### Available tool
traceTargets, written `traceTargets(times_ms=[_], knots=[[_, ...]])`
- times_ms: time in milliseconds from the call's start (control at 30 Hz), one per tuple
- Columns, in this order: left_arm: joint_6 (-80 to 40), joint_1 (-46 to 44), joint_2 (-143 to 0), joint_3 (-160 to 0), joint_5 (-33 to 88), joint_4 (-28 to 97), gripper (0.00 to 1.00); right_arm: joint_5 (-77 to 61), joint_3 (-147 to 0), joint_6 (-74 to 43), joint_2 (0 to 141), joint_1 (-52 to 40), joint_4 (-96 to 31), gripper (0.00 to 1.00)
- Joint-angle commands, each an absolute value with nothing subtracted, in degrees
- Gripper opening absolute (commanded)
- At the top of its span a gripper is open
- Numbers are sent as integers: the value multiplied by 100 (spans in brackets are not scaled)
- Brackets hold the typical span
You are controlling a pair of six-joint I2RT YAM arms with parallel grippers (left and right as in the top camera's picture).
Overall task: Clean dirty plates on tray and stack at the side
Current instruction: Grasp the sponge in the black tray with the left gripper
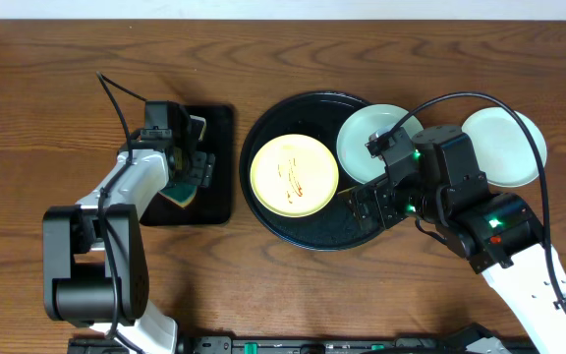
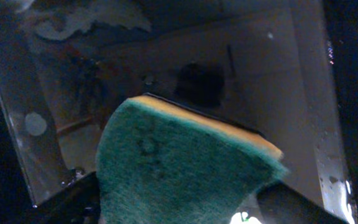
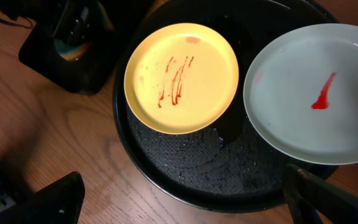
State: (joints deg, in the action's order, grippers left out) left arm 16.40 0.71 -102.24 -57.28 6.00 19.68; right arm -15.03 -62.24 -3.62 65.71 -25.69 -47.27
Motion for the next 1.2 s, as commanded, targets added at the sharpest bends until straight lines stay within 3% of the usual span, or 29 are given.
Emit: traceTargets(times_ms=[0, 133, 300, 467, 1167], knots=[[1531, 102, -10289, -5798, 644, 1885, 69, -1527, -6311, -314, 6525, -2593, -4711, 99], [1444, 102, -10289, -5798, 644, 1833, 54, -1527, -6311, -316, 6525, -2593, -4713, 99], [1426, 102, -10289, -5798, 644, 1837, 42, -1527, -6311, -316, 6525, -2593, -4713, 99], [1424, 102, -10289, -5798, 644, 1896, 8, -1527, -6311, -316, 6525, -2593, -4713, 99], [906, 102, -9443, -5795, 648, 1986, 7, -1527, -6311, -316, 6525, -2593, -4716, 99]])
